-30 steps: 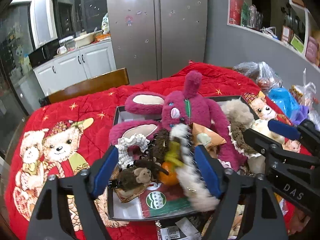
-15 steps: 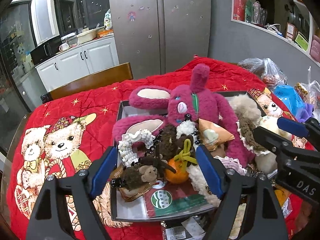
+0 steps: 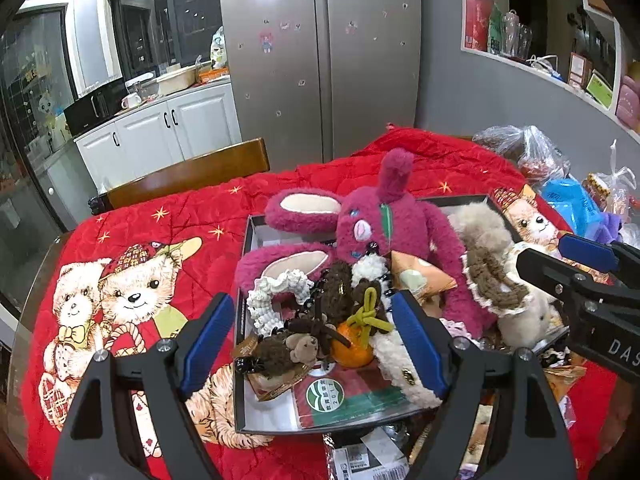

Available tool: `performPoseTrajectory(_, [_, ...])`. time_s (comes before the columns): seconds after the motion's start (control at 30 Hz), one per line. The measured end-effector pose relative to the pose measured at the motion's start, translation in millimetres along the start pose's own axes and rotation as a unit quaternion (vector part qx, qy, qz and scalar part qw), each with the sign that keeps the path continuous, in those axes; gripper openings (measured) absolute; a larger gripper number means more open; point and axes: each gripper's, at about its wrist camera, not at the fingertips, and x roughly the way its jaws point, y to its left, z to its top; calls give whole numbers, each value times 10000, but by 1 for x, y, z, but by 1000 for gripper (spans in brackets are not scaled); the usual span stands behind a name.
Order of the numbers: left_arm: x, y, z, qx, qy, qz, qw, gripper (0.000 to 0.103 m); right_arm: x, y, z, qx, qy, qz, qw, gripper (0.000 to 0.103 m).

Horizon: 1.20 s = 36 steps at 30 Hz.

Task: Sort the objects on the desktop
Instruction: 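Withdraw both tools from the tray and move the left tool toward the clear barcode packet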

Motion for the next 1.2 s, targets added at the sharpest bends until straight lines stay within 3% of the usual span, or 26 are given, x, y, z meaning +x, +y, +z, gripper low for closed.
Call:
performPoseTrajectory(0.13, [-20, -1, 4, -20, -145, -60, 9999, 82, -17, -2, 3, 28, -112, 40, 9999, 68])
performPoseTrajectory(0.23, [-38, -2, 3, -46, -237, -102, 9997, 89, -33, -4, 2, 84, -252, 19, 9996, 72])
performPoseTrajectory(0.5, [-90, -5, -4, 8, -495, -88, 9987, 90, -83, -4, -8, 74, -594, -13, 9982, 73])
performPoseTrajectory(0.73, [-130, 0, -29, -28, -650, -124, 9978, 94, -130, -8, -29, 2, -941, -26, 9956, 78])
performPoseTrajectory(0.97, [-129, -3, -64, -59, -481, -127, 9987, 94, -142, -18, -60, 81, -960, -48, 9953, 79])
performPoseTrajectory(1.2, [-97, -7, -93, -73, -53, -196, 9998, 94, -127, -28, -75, 233, -760, -43, 9968, 78])
